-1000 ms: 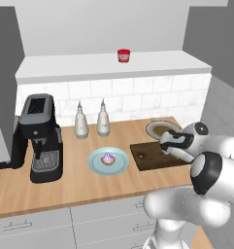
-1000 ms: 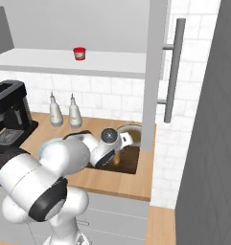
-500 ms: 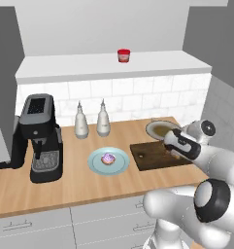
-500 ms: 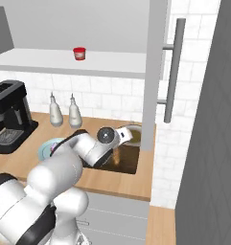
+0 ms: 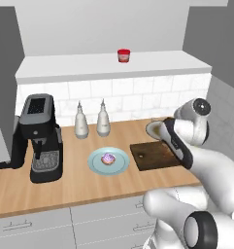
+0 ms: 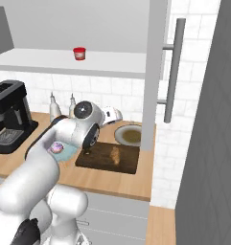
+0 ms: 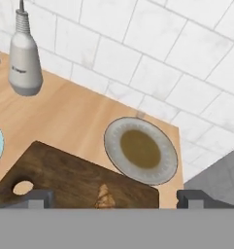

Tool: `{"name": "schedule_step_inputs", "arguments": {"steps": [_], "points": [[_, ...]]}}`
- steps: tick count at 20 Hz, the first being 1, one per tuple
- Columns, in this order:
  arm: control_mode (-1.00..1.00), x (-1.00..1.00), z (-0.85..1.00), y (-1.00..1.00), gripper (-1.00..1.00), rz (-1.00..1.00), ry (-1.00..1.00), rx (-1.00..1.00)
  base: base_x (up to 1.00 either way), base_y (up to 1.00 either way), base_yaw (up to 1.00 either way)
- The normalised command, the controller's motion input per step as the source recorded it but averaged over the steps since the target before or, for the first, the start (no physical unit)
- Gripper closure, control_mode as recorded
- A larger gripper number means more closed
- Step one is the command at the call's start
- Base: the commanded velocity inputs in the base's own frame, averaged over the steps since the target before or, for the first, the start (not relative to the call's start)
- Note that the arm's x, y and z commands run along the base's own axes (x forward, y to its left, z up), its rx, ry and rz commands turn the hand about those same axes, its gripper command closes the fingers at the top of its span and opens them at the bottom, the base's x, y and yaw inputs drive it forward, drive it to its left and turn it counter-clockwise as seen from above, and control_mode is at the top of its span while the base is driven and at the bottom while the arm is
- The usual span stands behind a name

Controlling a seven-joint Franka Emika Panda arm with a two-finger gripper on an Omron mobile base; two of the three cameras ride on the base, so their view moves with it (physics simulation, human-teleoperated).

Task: From the different types of pastries on the counter, select a croissant and place it on the cutting board. Then retrieve a jar of jam from the cabinet and place it alongside the croissant on the cutting board.

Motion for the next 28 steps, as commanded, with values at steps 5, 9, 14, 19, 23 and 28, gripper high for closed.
{"name": "schedule_step_inputs", "arguments": {"steps": [5,9,14,19,23,28], "points": [[-1.00,-0.57,0.21,0.08,-1.00,-0.07,-0.17,0.00,0.00,0.00,0.00],[-1.00,-1.00,0.00,0.00,-1.00,-0.09,-0.43,0.02,0.00,0.00,0.00],[-1.00,-1.00,0.25,0.25,-1.00,-0.13,-0.41,0.00,0.00,0.00,0.00],[-1.00,-0.71,1.00,0.58,-1.00,-0.14,-0.30,-0.01,0.00,0.00,0.00],[-1.00,-0.62,1.00,0.61,-1.00,-0.05,-0.23,0.00,0.00,0.00,0.00],[-1.00,-0.42,0.62,0.24,-1.00,0.02,-0.29,-0.08,0.00,0.00,0.00]]}}
